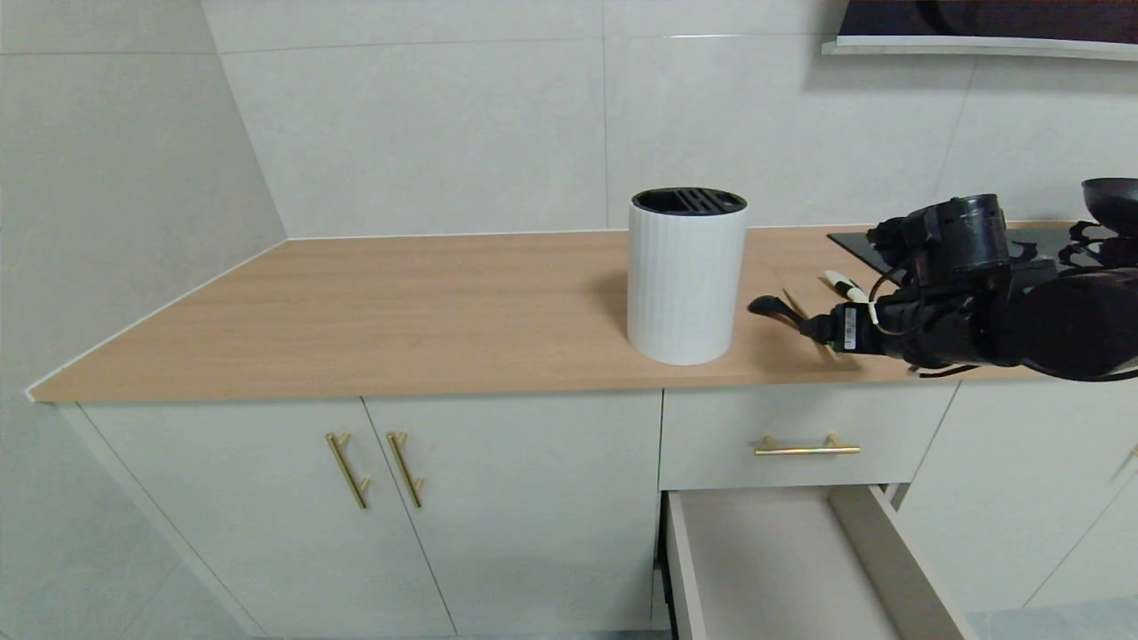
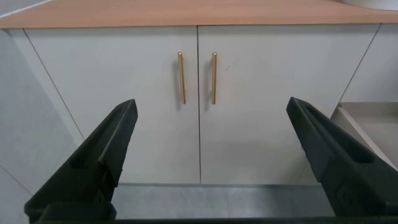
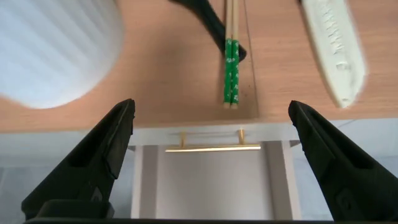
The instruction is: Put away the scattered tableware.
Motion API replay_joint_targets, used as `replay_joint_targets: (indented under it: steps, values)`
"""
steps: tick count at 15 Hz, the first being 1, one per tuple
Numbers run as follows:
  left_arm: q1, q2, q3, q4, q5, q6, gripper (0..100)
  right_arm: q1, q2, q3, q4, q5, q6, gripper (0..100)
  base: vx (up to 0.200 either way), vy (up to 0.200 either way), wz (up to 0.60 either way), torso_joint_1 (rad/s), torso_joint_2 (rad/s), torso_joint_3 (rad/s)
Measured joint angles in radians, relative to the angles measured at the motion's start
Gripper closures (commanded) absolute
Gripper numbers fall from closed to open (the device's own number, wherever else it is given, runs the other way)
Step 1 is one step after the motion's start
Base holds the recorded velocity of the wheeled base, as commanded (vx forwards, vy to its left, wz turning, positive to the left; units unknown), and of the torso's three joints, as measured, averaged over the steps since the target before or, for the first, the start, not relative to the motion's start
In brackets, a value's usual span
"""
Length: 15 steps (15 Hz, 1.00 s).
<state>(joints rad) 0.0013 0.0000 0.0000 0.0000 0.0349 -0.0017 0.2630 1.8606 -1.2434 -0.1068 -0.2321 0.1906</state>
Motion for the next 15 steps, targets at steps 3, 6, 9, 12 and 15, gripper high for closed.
replay_joint_targets:
  steps: [3,6,9,12,15]
  values:
    - [0.000,0.000,0.000,0.000,0.000,0.000,0,-0.018,0.062,0.007,-0.084,-0.051,-0.002,0,0.000,0.000,0.00,0.000,0.00,0.000]
    - [0.000,0.000,0.000,0.000,0.000,-0.001,0,-0.040,0.099,0.017,-0.150,-0.051,-0.003,0,0.000,0.000,0.00,0.000,0.00,0.000]
    - [0.000,0.000,0.000,0.000,0.000,0.000,0,-0.042,0.120,0.021,-0.156,-0.050,-0.005,0,0.000,0.000,0.00,0.000,0.00,0.000]
    - [0.000,0.000,0.000,0.000,0.000,-0.001,0,-0.041,0.132,0.021,-0.176,-0.052,-0.006,0,0.000,0.000,0.00,0.000,0.00,0.000]
    - [0.000,0.000,0.000,0.000,0.000,-0.001,0,-0.042,0.149,0.022,-0.212,-0.056,-0.006,0,0.000,0.000,0.00,0.000,0.00,0.000]
